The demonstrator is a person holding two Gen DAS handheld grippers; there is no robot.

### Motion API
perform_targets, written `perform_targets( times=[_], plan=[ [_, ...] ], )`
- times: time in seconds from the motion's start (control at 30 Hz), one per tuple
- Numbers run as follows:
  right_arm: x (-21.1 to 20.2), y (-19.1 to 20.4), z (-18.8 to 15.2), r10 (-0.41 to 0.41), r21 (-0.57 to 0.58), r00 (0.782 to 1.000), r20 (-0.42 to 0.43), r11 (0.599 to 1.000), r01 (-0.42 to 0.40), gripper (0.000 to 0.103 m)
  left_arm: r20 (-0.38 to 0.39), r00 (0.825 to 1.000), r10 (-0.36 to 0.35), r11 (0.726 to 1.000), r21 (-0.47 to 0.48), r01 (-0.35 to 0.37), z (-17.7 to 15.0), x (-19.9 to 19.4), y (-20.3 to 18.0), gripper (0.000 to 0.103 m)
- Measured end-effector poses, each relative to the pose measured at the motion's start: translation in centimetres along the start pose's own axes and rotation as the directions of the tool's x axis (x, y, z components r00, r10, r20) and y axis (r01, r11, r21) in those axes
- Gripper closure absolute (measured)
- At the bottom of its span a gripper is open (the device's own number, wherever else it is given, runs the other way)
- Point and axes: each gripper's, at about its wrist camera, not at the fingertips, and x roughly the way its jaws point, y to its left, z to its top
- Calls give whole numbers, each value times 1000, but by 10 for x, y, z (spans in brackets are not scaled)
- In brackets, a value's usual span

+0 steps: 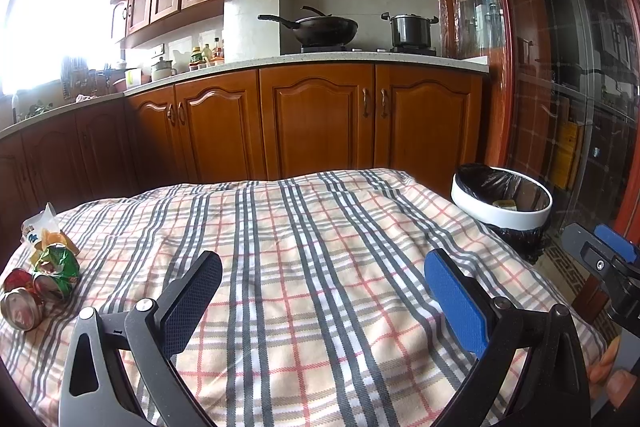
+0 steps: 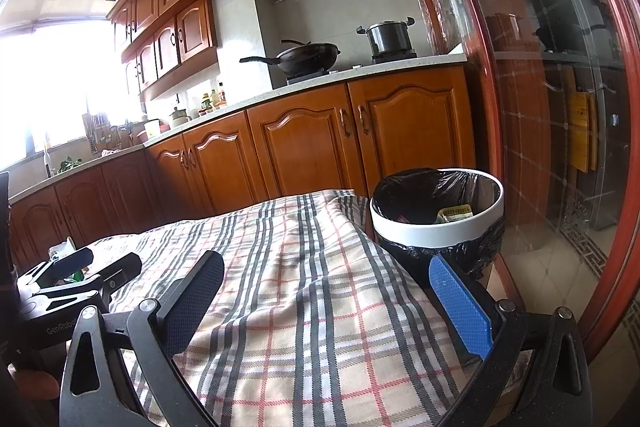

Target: Collect trash

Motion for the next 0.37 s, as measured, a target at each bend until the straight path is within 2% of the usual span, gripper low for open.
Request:
perform_targets(
  times=[0.37],
  plan=[
    [3,4,9,-4,-4,999,-39,1000,4,0,-27,999,-31,999,-12,31,9,2,4,1]
  ],
)
